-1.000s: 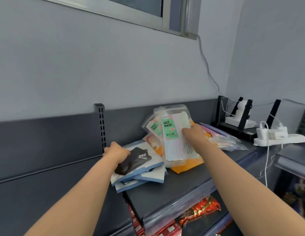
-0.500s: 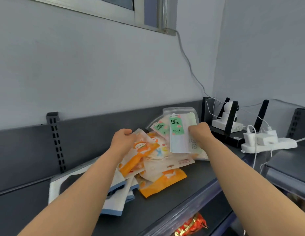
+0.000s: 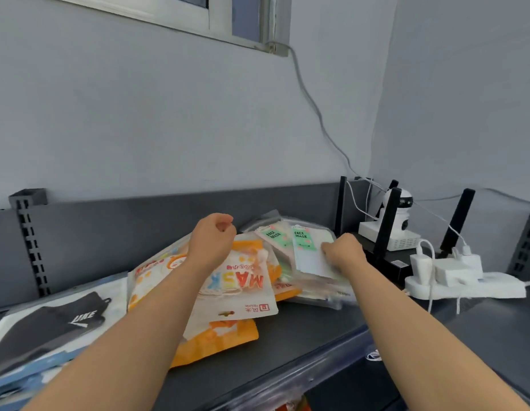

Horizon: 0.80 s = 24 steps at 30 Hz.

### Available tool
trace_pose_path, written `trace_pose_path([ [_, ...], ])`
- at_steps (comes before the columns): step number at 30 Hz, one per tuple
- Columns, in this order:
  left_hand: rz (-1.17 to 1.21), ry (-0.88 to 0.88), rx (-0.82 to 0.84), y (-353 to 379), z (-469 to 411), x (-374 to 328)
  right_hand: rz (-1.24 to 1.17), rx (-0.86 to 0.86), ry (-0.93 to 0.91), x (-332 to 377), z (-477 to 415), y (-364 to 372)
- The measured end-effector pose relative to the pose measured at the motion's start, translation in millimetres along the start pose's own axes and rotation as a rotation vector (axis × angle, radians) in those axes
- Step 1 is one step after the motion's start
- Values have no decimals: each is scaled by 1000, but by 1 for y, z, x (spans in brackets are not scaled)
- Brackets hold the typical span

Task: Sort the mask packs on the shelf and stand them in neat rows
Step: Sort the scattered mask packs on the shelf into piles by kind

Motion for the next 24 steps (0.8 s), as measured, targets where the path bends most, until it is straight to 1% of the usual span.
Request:
trace_pose_path([
  [2, -67, 4, -15, -1, 1, -3, 83, -4, -40, -1, -4, 0],
  [6, -150, 4, -24, 0, 6, -8, 69, 117, -139, 6, 1, 12],
  [14, -214, 40, -49, 1, 15, -12, 31, 100, -233, 14, 14, 9],
  [19, -183, 18, -93, -15, 22, -10, 17, 136, -403, 55, 35, 8],
  [24, -156, -8, -157, -57, 33, 2, -70, 210, -552, 110, 83, 24],
])
Point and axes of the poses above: each hand's wrist, its own z-axis away from the middle knuckle, its own y-axis out of the palm, x = y × z, the point moved 8 cm from there along -z, towards the middle knuckle, and after that the axes turned 3 degrees about -x, right-handed, at the moved point
